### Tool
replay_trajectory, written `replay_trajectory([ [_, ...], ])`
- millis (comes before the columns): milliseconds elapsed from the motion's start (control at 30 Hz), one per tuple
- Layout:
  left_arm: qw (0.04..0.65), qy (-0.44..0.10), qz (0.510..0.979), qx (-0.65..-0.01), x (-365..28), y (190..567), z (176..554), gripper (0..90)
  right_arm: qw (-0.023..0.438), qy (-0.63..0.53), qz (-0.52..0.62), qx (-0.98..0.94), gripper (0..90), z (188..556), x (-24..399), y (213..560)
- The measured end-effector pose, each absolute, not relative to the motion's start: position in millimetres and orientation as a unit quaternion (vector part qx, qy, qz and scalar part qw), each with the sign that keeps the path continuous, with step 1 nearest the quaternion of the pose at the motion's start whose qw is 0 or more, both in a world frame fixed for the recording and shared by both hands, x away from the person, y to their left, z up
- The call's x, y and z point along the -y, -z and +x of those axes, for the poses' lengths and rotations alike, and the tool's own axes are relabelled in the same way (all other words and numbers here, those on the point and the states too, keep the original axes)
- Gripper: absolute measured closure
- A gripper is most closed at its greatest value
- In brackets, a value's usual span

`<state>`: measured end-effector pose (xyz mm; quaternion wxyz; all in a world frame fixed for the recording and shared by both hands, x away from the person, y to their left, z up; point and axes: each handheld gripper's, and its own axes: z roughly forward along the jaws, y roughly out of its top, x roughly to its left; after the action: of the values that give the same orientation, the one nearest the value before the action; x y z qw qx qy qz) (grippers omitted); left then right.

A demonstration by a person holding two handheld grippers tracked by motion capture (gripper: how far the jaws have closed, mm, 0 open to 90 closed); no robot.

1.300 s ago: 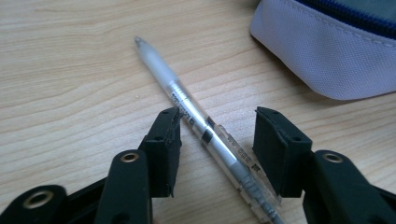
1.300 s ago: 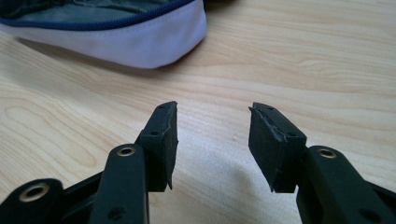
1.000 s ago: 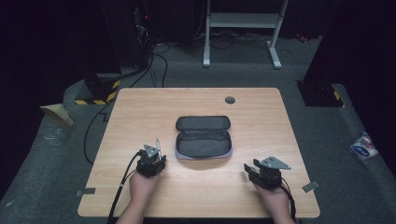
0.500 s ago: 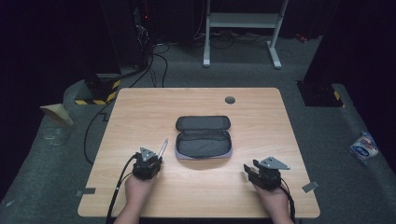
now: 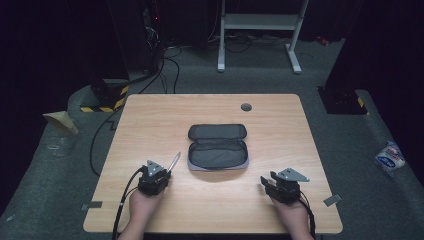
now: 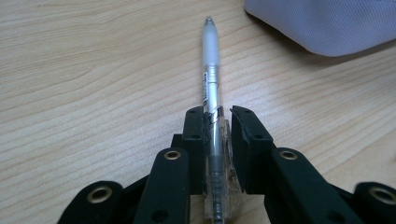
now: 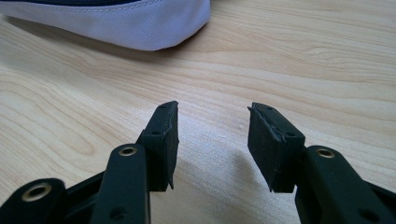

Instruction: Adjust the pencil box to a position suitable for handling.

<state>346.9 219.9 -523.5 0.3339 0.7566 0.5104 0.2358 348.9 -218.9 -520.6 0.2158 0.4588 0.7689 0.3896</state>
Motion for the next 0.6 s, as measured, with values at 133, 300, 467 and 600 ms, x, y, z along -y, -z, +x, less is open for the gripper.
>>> replay_trajectory([
  [133, 0.333, -0.236, 0.761, -0.504, -223, 523, 343, 75.7, 0.217, -0.386, 0.456, -0.772, 52.9, 349, 218, 521],
  [300, 0.331, -0.239, 0.766, -0.496, -226, 523, 338, 75.7, 0.215, -0.385, 0.458, -0.771, 53.0, 349, 217, 521],
  [467, 0.336, -0.242, 0.764, -0.495, -227, 525, 335, 75.3, 0.216, -0.382, 0.458, -0.773, 53.1, 349, 216, 521],
  [600, 0.341, -0.247, 0.764, -0.489, -228, 526, 334, 75.3, 0.214, -0.383, 0.458, -0.773, 53.1, 349, 217, 521],
])
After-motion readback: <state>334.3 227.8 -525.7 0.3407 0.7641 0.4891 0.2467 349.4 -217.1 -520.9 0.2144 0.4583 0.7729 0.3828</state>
